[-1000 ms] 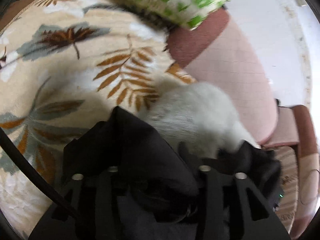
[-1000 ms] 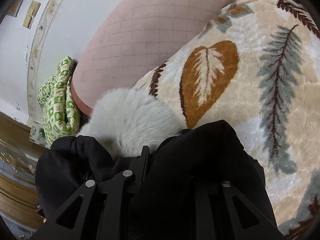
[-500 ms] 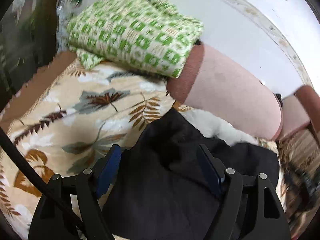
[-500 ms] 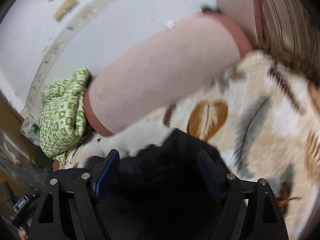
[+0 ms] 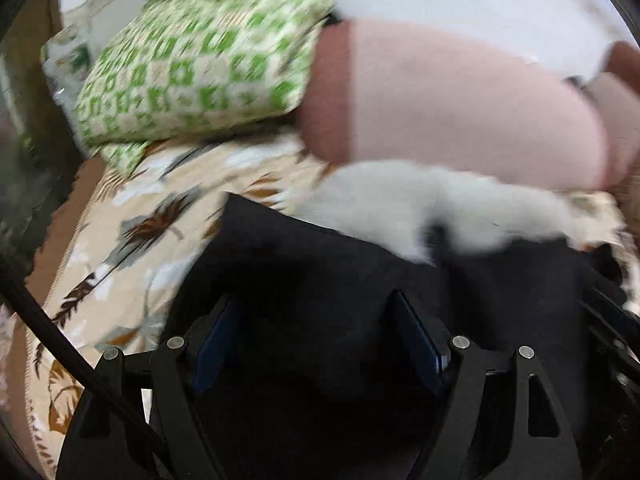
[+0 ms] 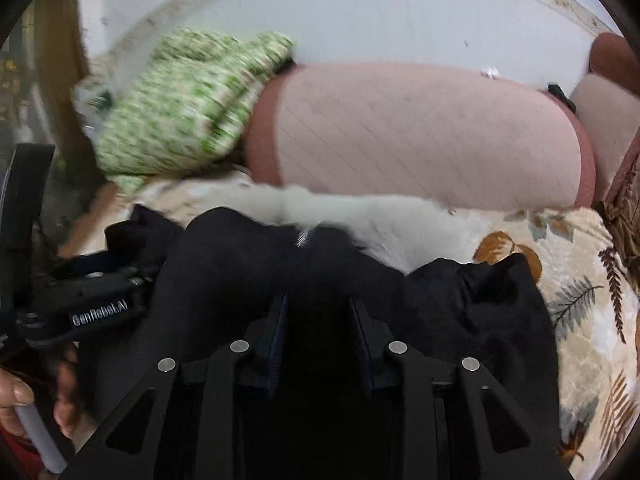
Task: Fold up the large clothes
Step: 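Lay the hem over the fur collar with both grippers and release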
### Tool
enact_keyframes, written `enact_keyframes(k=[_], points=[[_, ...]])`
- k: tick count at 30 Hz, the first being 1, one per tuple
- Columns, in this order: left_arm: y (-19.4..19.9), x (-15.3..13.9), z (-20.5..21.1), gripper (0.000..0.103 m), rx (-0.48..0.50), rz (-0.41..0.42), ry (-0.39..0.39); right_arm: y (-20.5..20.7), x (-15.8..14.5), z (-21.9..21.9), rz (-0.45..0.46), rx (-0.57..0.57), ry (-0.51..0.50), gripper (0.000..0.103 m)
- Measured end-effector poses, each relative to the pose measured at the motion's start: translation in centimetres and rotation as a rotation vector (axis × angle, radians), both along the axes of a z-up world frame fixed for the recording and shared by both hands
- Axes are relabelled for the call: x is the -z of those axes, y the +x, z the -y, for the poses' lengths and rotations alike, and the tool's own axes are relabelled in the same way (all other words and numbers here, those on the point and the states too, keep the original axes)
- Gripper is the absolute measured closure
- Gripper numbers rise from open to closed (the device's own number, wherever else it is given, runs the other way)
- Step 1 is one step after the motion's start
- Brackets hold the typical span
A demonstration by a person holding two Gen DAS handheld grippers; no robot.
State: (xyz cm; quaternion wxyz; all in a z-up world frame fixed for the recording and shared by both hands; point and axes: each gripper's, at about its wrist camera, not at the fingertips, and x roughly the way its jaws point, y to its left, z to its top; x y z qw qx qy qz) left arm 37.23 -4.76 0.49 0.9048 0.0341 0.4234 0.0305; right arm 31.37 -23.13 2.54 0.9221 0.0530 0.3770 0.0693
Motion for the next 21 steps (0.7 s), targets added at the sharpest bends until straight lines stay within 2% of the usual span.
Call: enact_keyframes(k=[2,4,7,12,18,21], points=[[1.7,1.4,-1.6,0.025,-0.059,-0.040,-0.043,1.8,2.1,0.9,-0.052,0.015,0.045,0.069],[3.2,2.8,-3.9,0.020,-0.110,-0.085,-0.145,3.2,3.8,1.8,-0.093,0.028,0.094,0.069],[4.5,4.3,-6.1,0.011,-0.147,-0.100,-0.209,5.0,5.6,3.1,-0.128,0.046,0.161,0.069],[5.6,6.3,-8.2,0.008,-0.174,-0.116,-0.329,6.4,7.4,4.8,-0.136,0.075,0.266,0.072],[4.7,6.0,-9.5,0.007,-0.146,-0.101,-0.440,6.1,7.0,4.6,-0.111,0.081,0.269,0.072],[3.0,3.8,-10.2,0.008,-0.122,-0.083,-0.416,5.3,5.0,4.8,-0.102,0.103,0.246,0.072]])
